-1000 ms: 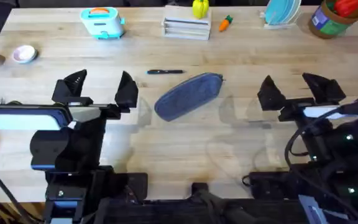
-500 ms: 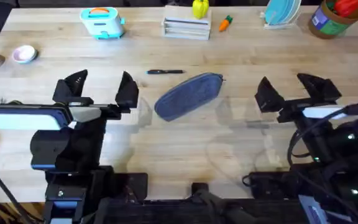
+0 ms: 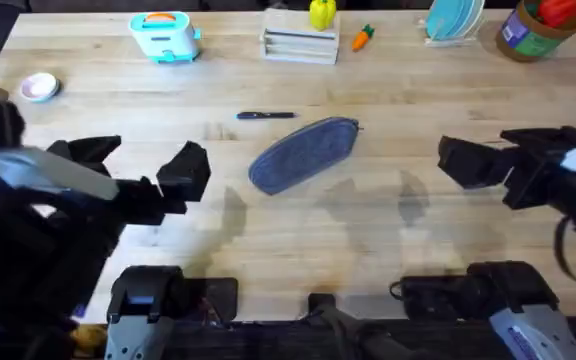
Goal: Unzip the bag, pick up the pens from the table one at a time and place them inside, then zip the bag closed.
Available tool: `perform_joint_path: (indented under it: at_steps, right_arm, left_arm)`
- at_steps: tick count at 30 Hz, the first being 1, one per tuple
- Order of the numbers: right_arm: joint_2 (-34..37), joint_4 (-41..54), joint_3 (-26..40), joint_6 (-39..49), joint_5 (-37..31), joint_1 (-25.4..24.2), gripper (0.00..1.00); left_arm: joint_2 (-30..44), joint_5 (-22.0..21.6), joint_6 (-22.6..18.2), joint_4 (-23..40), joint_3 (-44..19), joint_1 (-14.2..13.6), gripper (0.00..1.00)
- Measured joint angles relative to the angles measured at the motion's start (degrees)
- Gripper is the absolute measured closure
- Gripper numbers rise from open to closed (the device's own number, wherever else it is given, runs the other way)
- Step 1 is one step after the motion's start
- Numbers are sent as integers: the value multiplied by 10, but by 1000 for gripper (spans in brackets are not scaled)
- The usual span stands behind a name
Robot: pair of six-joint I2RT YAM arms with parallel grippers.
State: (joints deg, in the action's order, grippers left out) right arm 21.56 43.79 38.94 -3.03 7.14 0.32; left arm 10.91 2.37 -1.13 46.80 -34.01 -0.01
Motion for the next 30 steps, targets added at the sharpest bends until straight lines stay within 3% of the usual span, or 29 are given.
perform_joint_path:
  at_steps: [8,9,13,20,24,30]
  right_arm:
    - [192,137,182,0,2,0,6]
    - [236,160,223,0,2,0,7]
    - [260,162,240,0,2,0,6]
    - [261,165,241,0,2,0,6]
    - [261,165,241,0,2,0,6]
    - [261,165,242,0,2,0,6]
  left_arm:
    - [147,0,-2,122,-163,0,7]
    - [193,0,-2,160,-209,0,7]
    - [242,17,-29,199,-249,0,7]
    - [281,133,-154,218,-255,0,7]
    - [284,167,-211,227,-255,0,7]
    - [290,214,-257,233,-255,0,8]
